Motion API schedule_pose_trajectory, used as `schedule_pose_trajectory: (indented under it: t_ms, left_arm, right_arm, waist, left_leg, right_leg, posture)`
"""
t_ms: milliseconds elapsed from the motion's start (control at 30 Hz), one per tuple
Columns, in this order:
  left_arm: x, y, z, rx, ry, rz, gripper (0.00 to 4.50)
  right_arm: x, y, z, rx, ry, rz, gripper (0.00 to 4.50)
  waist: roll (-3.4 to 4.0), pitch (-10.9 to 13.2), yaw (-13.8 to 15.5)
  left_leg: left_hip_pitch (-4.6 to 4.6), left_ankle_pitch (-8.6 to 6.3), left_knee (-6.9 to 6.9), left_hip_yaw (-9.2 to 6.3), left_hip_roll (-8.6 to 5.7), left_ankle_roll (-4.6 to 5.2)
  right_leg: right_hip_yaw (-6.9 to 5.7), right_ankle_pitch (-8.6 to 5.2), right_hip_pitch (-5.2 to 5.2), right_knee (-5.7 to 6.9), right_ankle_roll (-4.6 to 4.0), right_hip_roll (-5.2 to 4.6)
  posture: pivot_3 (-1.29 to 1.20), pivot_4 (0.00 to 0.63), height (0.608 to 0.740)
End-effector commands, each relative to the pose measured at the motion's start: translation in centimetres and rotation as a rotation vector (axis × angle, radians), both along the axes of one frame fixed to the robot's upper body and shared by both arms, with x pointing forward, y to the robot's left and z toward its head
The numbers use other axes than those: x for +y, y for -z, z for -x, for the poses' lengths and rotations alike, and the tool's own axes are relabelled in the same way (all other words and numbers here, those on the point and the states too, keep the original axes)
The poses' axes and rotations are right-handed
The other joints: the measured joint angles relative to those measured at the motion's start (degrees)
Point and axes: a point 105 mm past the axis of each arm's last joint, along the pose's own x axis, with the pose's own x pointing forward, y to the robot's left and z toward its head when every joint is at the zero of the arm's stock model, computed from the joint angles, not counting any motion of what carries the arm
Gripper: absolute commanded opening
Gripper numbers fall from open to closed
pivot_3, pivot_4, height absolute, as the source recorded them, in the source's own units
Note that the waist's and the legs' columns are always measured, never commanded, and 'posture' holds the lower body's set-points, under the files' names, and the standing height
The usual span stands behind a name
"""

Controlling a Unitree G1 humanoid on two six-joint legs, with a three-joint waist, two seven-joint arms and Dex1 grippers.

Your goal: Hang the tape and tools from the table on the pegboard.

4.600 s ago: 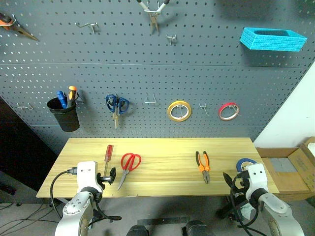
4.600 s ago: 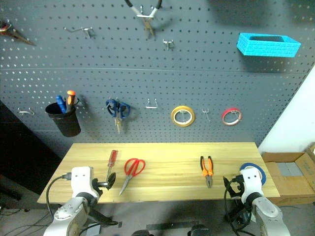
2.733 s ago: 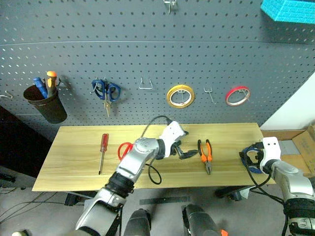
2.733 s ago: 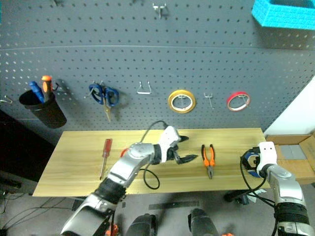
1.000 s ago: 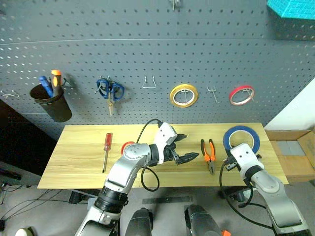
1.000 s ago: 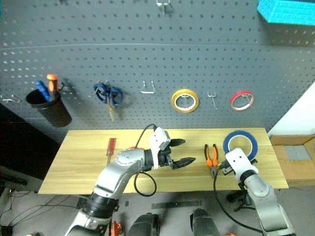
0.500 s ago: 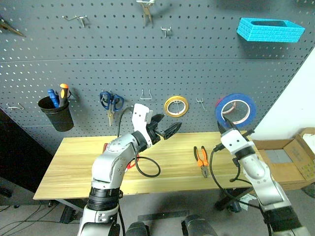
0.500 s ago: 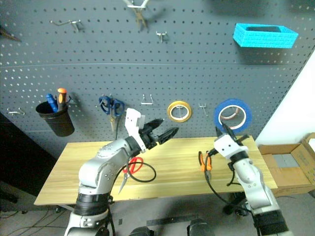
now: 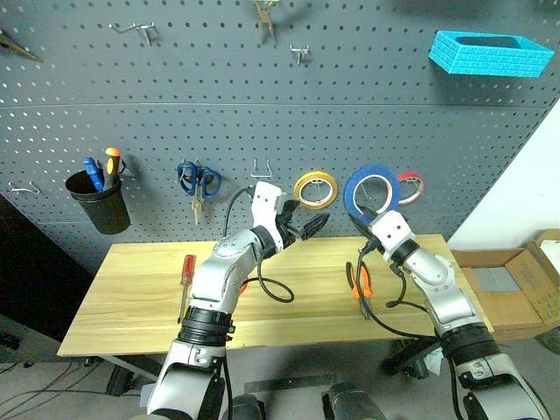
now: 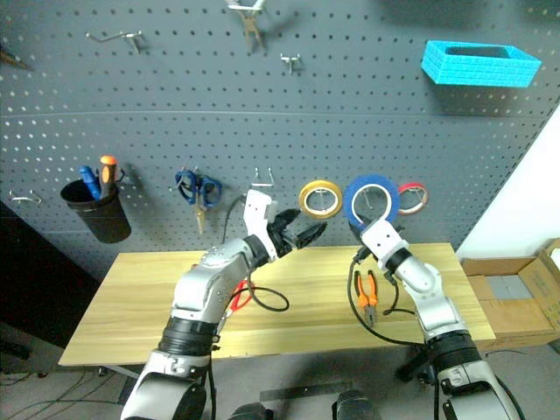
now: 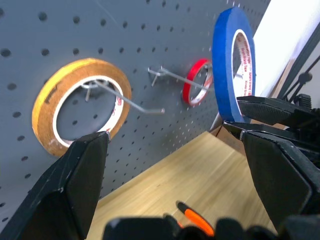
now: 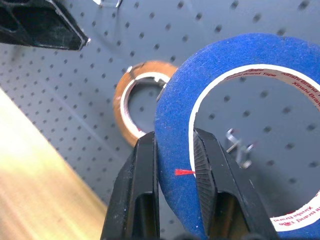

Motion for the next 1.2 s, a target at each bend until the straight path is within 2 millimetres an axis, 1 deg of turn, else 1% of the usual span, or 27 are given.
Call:
schedule_pose_trajectory:
  t_ms: [33,167,400,600,667,700,767,867,1000,1100,1167,1200]
  left_arm:
    - [-0.7,-1.7,0.0,-0.065,0.026,0.014,4.50]
    - [-1.4,-1.9,-0.1,-0.067,0.044,0.021,4.50]
    - [-2.6,-2.0,0.2,-0.067,0.104,0.014,4.50]
    - [-3.1,-1.9,0.4,-0.062,0.127,0.010,4.50]
    - [-3.1,-1.8,0.5,-0.059,0.132,0.010,4.50]
    - [-3.2,-1.8,0.6,-0.058,0.134,0.009,4.50]
    - [-3.3,-1.7,0.7,-0.055,0.139,0.011,4.50]
    - [-3.3,-1.6,1.0,-0.049,0.145,0.012,4.50]
    - [-3.3,-1.0,1.4,-0.031,0.151,0.011,4.50]
    - [-3.0,0.0,2.0,-0.007,0.146,0.005,4.50]
    - [-2.6,0.9,2.6,0.008,0.136,-0.006,4.50]
    - [-2.3,1.5,3.1,0.017,0.129,-0.021,4.50]
  right_arm:
    - [-0.7,-0.6,-0.6,0.012,0.010,-0.014,0.42]
    - [-0.8,0.5,-0.8,0.117,-0.016,-0.045,0.42]
    - [-1.5,0.2,-1.8,0.140,-0.025,-0.036,0.42]
    - [-2.1,-0.3,-2.8,0.149,-0.028,-0.022,0.42]
    - [-2.3,-0.4,-3.0,0.151,-0.019,-0.031,1.15]
    - [-2.4,-0.4,-3.0,0.154,-0.015,-0.037,1.39]
    - [-2.4,-0.2,-2.9,0.156,-0.006,-0.041,2.06]
    - [-2.4,0.4,-2.4,0.163,-0.006,-0.040,3.10]
    - [-2.5,1.8,-1.1,0.207,0.007,-0.055,4.47]
    - [-2.5,3.1,0.7,0.253,0.047,-0.075,4.47]
    - [-2.5,3.9,2.0,0.316,0.087,-0.116,4.47]
    - [-2.5,4.7,2.7,0.373,0.123,-0.125,4.47]
  waist:
    - [0.01,0.0,0.0]
    - [0.01,0.0,0.2]
    - [0.21,-0.2,0.2]
    - [0.24,-0.2,0.1]
    - [0.25,-0.2,0.1]
    - [0.26,-0.2,0.1]
    - [0.26,-0.2,0.1]
    - [0.26,-0.2,0.1]
    - [0.27,-0.2,0.3]
    - [0.29,-0.2,0.4]
    - [0.32,-0.2,0.5]
    - [0.35,-0.2,0.5]
  left_leg:
    - [0.00,0.00,0.00,0.00,0.00,0.00]
    - [0.02,0.00,0.04,0.00,0.00,0.00]
    - [0.03,0.00,0.05,0.00,-0.01,0.00]
    - [0.03,0.00,0.05,0.00,-0.01,0.00]
    - [0.03,0.00,0.05,0.01,-0.01,0.00]
    - [0.03,0.00,0.05,0.00,-0.01,0.00]
    - [0.03,0.00,0.05,0.00,-0.01,0.00]
    - [0.03,0.00,0.05,0.00,-0.01,0.01]
    - [0.03,0.00,0.04,-0.01,-0.01,0.01]
    - [0.02,-0.01,0.03,-0.02,0.00,0.03]
    - [0.02,-0.03,0.02,-0.01,0.00,0.05]
    - [0.03,-0.05,0.02,-0.01,0.00,0.08]
  right_leg:
    - [0.00,0.00,0.00,0.01,0.00,0.00]
    - [-0.01,0.02,0.02,0.04,0.01,0.00]
    - [-0.01,0.03,0.03,0.04,0.02,0.00]
    - [-0.01,0.03,0.04,0.03,0.02,0.00]
    - [0.00,0.03,0.04,0.04,0.02,0.00]
    - [0.00,0.03,0.04,0.04,0.02,0.00]
    - [0.00,0.03,0.04,0.04,0.02,0.00]
    - [0.00,0.03,0.04,0.04,0.02,0.00]
    - [0.00,0.03,0.05,0.04,0.03,0.00]
    - [0.00,0.02,0.04,0.03,0.03,0.00]
    - [0.02,0.02,0.03,0.04,0.03,0.00]
    - [0.03,0.02,0.03,0.04,0.03,0.01]
  posture:
    - [0.05,0.000,0.740]
    - [0.05,0.000,0.740]
    - [0.05,0.003,0.740]
    - [0.04,0.009,0.740]
    - [0.04,0.011,0.740]
    - [0.04,0.015,0.740]
    - [0.04,0.019,0.740]
    - [0.04,0.024,0.740]
    - [0.05,0.032,0.740]
    - [0.04,0.045,0.740]
    - [0.04,0.056,0.740]
    - [0.04,0.068,0.740]
